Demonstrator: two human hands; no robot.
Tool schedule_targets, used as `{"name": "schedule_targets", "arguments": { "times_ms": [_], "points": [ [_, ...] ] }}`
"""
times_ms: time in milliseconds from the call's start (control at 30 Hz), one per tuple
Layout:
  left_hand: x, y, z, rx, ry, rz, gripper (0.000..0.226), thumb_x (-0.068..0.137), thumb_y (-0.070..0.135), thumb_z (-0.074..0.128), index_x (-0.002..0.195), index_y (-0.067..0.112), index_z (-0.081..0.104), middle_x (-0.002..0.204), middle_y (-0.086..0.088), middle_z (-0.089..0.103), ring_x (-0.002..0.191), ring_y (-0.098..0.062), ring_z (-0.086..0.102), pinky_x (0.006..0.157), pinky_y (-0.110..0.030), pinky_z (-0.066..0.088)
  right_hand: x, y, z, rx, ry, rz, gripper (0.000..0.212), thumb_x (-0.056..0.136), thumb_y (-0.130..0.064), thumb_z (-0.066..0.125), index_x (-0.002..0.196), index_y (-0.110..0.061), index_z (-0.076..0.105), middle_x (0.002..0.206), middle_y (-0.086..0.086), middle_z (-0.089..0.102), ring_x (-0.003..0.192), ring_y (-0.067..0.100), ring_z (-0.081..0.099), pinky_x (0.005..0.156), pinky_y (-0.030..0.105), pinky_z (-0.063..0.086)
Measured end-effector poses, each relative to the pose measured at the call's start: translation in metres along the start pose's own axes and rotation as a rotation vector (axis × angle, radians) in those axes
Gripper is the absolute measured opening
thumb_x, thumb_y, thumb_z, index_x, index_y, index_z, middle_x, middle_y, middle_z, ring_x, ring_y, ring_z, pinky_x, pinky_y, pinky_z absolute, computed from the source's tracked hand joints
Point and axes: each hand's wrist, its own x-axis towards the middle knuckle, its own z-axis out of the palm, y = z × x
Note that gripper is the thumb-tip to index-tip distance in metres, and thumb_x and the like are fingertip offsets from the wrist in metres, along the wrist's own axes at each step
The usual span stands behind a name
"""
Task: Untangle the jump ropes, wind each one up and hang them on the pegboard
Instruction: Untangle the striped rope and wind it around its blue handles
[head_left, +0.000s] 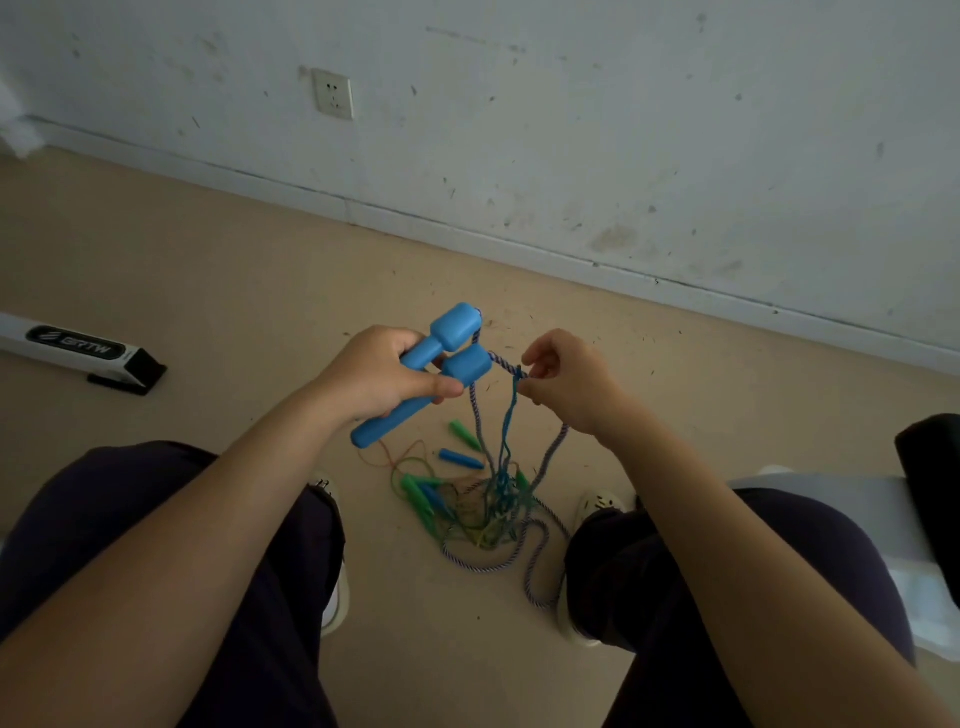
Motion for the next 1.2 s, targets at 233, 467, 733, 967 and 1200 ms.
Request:
{"name": "schedule_targets", "arguments": {
  "times_ms": [233,467,733,967,1200],
  "points": [
    [-0.002,0.000,-0.003,0.073,-0.068,-0.018,0.029,0.078,0.036,0.083,0.102,0.027,0.070,0.079,0.011,0.076,0.072,-0.002,0.067,0.053,-0.023,0.041,-0.001,-0.002,-0.004,0.031,-0.019,-0.056,0.016,0.084,-0.026,0.076,0.096,-0.017,0.071,0.063,-0.012,0.054,0.055,0.001,0.045,0.054,0.017,0.036],
    [-0.001,-0.002,-0.007,0.062,-0.139,0.001,0.028,0.080,0.035,0.081,0.104,0.028,0.069,0.079,0.008,0.076,0.052,0.003,0.058,0.045,-0.022,0.039,-0.006,-0.008,-0.007,0.199,-0.132,-0.126,0.007,0.086,-0.018,0.074,0.090,-0.023,0.075,0.065,-0.008,0.059,0.057,0.004,0.046,0.056,0.014,0.040],
    [0.001,-0.007,-0.007,0.131,-0.118,0.011,0.031,0.073,0.037,0.086,0.100,0.031,0.071,0.086,-0.002,0.071,0.055,-0.005,0.053,0.043,-0.019,0.039,-0.006,-0.011,0.002,0.065,-0.130,-0.167,0.011,0.090,-0.014,0.068,0.099,-0.011,0.073,0.069,-0.004,0.058,0.060,0.002,0.048,0.060,0.017,0.041],
    [0.004,-0.010,-0.011,0.084,-0.075,-0.002,0.024,0.075,0.038,0.084,0.087,0.022,0.071,0.063,0.011,0.064,0.048,-0.007,0.049,0.045,-0.023,0.039,-0.003,-0.012,0.000,0.305,-0.065,-0.188,0.010,0.089,-0.015,0.070,0.097,-0.020,0.074,0.049,-0.015,0.037,0.050,0.003,0.031,0.053,0.017,0.030],
    [0.000,-0.008,-0.005,0.092,-0.108,-0.013,0.023,0.080,0.037,0.081,0.092,0.019,0.071,0.071,0.009,0.072,0.043,-0.001,0.050,0.043,-0.020,0.039,-0.007,-0.017,0.002,0.402,-0.123,-0.169,0.017,0.095,-0.004,0.060,0.102,-0.009,0.075,0.055,-0.016,0.055,0.046,0.001,0.042,0.049,0.012,0.034]
  ]
}}
